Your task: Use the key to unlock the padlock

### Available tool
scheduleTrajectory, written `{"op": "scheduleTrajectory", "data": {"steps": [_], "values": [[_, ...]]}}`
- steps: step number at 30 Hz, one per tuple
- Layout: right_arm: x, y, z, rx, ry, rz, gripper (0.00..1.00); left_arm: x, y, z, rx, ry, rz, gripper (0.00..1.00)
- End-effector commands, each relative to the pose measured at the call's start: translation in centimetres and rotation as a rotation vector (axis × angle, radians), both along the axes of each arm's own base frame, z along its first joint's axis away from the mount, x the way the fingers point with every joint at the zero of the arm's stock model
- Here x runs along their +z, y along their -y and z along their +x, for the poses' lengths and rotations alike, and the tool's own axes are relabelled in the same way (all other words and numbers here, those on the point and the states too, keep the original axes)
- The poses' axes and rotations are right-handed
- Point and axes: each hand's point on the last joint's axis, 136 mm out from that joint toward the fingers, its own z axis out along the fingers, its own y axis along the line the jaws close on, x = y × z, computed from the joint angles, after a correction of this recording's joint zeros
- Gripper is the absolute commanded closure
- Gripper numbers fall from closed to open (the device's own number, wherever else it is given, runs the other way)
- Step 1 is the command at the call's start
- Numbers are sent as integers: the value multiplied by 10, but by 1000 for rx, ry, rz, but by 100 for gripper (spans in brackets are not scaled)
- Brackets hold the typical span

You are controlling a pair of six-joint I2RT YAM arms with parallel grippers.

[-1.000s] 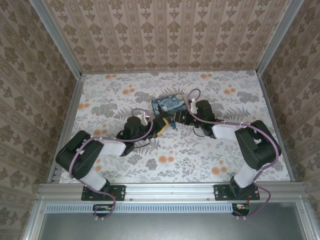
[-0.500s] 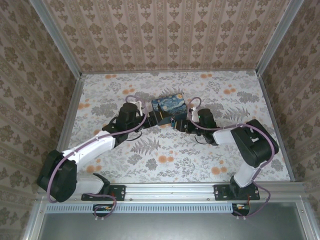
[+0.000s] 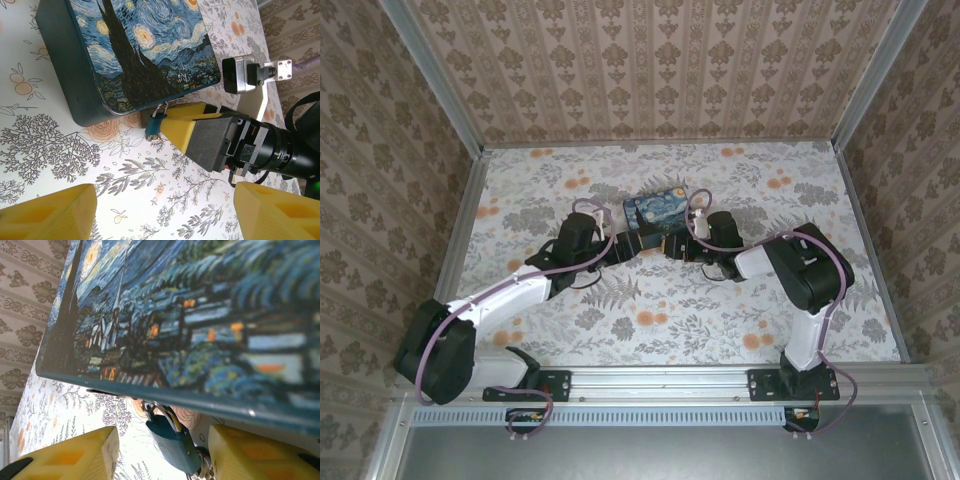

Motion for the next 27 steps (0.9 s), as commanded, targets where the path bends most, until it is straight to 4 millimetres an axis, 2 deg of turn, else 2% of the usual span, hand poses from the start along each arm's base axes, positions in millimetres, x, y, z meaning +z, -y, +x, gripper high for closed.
{"op": "scheduleTrajectory", "data": {"steps": [1,5,14,16,18,21,25,27], "values": [[-1,-7,1,37,0,28,51,-1,-1,1,5,-2,-9,27],[-4,-10,-4,54,-14,43,55,-3,-1,0,7,-8,-13,27],[-12,-13,-10,61,-38,48,72,-6,0,0,13,-18,-22,27],[-12,-14,-10,63,-40,49,71,-6,0,0,15,-19,-27,27],[-15,-16,-12,68,-47,47,63,-7,0,0,16,-23,-32,27],[-17,-18,-12,70,-51,44,60,-8,0,-1,18,-26,-36,27],[-22,-20,-12,70,-60,37,61,-7,0,0,18,-27,-38,27],[-25,-21,-12,68,-64,34,65,-8,0,0,19,-28,-38,27]]}}
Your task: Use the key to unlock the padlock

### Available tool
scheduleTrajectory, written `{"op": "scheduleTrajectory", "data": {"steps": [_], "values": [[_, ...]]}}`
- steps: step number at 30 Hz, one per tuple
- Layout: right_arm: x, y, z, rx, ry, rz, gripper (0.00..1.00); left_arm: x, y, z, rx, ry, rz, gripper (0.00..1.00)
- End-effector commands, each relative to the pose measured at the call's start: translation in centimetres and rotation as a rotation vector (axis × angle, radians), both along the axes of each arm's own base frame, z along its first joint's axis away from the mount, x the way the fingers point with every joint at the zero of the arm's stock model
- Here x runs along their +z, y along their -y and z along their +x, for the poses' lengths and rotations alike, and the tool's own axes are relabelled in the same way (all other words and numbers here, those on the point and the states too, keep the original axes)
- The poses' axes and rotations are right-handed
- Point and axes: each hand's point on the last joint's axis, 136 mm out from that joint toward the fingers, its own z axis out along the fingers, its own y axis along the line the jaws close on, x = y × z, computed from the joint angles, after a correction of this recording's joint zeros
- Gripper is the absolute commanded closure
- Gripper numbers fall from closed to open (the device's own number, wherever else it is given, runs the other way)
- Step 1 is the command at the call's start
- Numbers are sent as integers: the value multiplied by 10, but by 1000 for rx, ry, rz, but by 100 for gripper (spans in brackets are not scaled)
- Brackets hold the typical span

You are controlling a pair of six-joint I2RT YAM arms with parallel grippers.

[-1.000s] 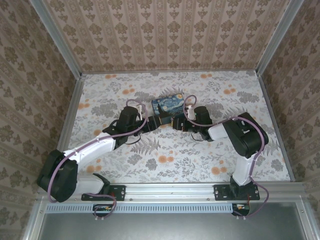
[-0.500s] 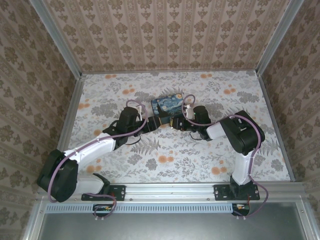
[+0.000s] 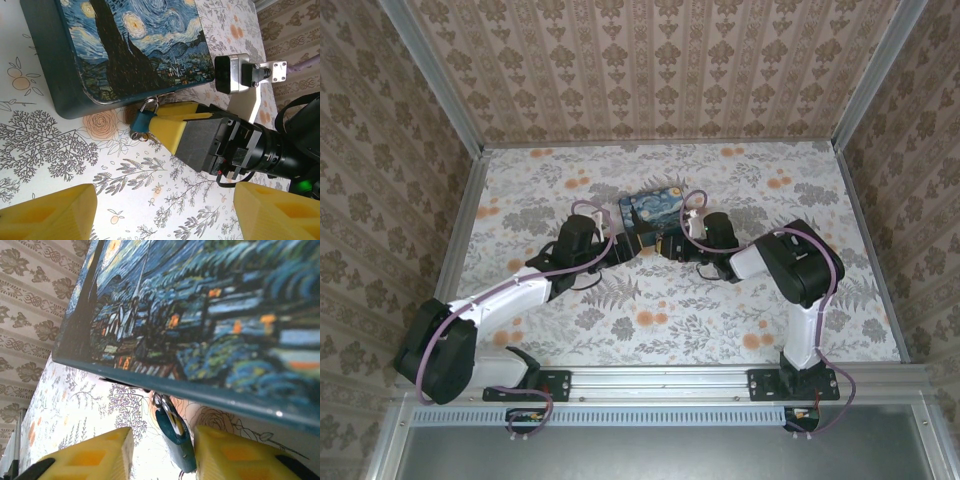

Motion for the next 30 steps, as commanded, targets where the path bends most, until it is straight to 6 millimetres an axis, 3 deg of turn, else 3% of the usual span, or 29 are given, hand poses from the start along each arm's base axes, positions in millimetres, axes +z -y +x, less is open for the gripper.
{"op": "scheduleTrajectory", "data": {"steps": [1,6,10,19,30], "values": [[-25,-5,-12,16,-102,-16,68,-5,-1,0,5,-15,-10,27],[-27,-4,-9,-6,-108,-12,91,-7,-1,0,7,-19,-9,27],[-24,-4,-6,-21,-109,6,100,-12,-2,-1,12,-28,-8,27],[-10,-4,-3,-37,-108,57,100,-29,-4,-6,13,-60,1,27],[-7,2,-9,-42,-122,62,100,-34,-2,-8,3,-72,-5,27]]}}
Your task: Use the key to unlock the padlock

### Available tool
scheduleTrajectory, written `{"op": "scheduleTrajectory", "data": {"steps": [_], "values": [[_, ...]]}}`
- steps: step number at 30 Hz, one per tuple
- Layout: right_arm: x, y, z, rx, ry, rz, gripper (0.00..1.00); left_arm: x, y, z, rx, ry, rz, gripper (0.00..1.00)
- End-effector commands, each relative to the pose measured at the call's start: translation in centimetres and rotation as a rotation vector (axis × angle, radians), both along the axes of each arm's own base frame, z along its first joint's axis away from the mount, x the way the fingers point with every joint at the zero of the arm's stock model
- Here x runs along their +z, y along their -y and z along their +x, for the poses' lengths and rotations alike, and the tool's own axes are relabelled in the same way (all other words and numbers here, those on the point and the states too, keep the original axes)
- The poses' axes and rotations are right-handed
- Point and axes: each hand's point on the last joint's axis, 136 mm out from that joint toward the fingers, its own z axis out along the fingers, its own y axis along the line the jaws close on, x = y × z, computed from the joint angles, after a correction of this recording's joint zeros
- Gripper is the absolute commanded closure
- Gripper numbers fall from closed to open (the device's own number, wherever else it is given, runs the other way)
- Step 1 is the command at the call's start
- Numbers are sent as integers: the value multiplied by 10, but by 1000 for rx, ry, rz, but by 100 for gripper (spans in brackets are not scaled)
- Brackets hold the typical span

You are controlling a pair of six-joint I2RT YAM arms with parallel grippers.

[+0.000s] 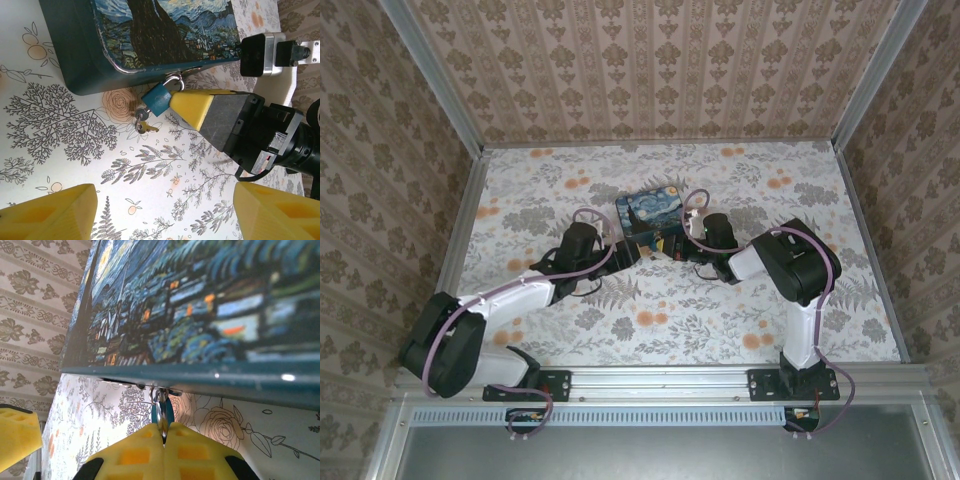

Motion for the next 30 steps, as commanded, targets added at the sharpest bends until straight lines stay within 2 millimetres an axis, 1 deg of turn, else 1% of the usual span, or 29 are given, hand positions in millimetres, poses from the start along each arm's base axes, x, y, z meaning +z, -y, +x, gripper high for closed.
{"op": "scheduleTrajectory", "data": {"steps": [1,2,4,6,8,12,16,23,30], "values": [[-12,6,-12,4,-66,-22,90,-3,2,-1,-7,-13,-19,27],[-15,7,-13,-1,-69,-32,79,-4,2,-2,-8,-14,-20,27],[-20,10,-15,-11,-76,-45,61,-2,3,-2,-10,-11,-24,27],[-22,13,-17,-24,-76,-53,52,-3,3,-3,-9,-12,-25,27],[-21,16,-19,-41,-69,-62,48,0,4,-3,-11,-7,-30,27],[-22,23,-21,-79,-41,-120,45,1,5,-2,-12,-3,-33,27],[-22,26,-21,-84,1,-195,44,1,7,-1,-17,-3,-37,27],[-28,16,-16,-41,21,-220,40,-1,7,-1,-19,-6,-38,27],[-39,0,-13,-28,23,-243,38,0,7,-1,-18,-5,-43,27]]}}
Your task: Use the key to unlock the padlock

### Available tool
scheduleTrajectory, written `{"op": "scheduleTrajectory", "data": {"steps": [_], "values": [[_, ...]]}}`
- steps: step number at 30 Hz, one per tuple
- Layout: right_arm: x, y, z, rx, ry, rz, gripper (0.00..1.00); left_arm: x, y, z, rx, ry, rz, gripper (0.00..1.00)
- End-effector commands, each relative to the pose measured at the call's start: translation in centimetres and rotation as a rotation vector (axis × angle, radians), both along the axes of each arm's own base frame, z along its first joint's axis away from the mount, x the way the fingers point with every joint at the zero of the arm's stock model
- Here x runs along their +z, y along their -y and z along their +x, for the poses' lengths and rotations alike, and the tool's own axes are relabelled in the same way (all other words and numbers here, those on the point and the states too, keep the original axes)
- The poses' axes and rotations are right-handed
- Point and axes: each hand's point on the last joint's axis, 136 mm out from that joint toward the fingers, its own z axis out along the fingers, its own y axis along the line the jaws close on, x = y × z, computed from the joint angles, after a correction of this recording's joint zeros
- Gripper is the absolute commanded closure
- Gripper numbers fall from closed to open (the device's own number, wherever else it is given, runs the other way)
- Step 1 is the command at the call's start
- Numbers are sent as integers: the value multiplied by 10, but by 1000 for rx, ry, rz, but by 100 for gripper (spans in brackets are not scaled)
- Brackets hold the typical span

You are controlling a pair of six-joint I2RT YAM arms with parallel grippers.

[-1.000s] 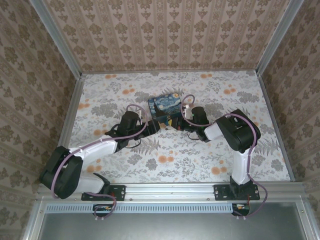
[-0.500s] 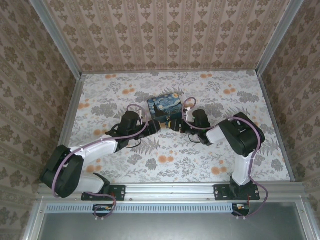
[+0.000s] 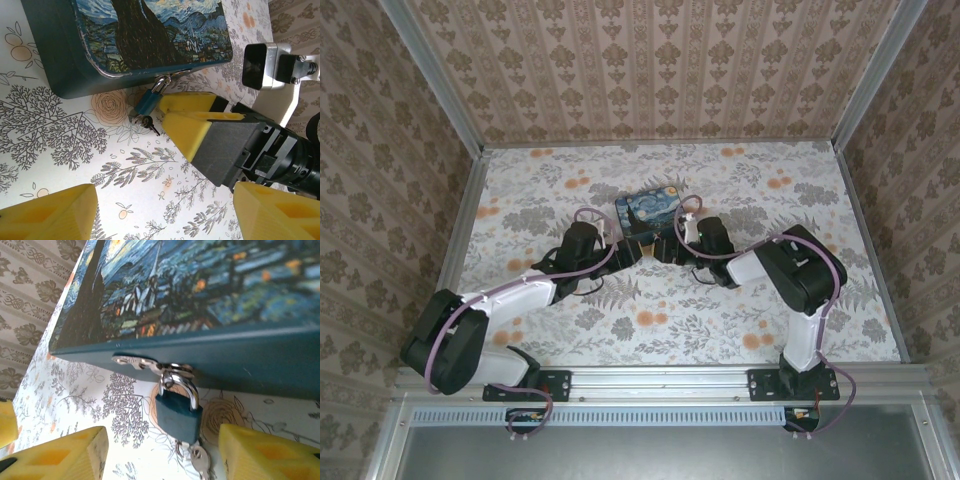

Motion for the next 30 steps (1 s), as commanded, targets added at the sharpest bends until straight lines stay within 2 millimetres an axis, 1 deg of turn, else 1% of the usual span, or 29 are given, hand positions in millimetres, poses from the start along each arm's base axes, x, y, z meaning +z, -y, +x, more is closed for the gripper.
{"op": "scheduleTrajectory", "data": {"steps": [1,5,10,17,26,28,30], "values": [[-40,1,-6,-18,-79,-98,37,-2,2,-3,-9,-6,-15,27],[-44,-6,-4,-16,-83,-99,37,-2,2,-2,-8,-5,-14,27],[-46,-9,-4,-23,-87,-95,43,-4,1,-3,-8,-10,-13,27],[-51,-8,-5,-37,-102,-85,60,-4,3,-3,-12,-10,-14,27],[-48,-10,-8,-23,-111,-63,78,-5,3,-3,-14,-17,-14,27],[-48,-10,-9,-23,-112,-58,84,-6,3,-3,-14,-19,-13,27],[-47,-10,-10,-20,-116,-51,91,-6,3,-3,-13,-19,-13,27]]}}
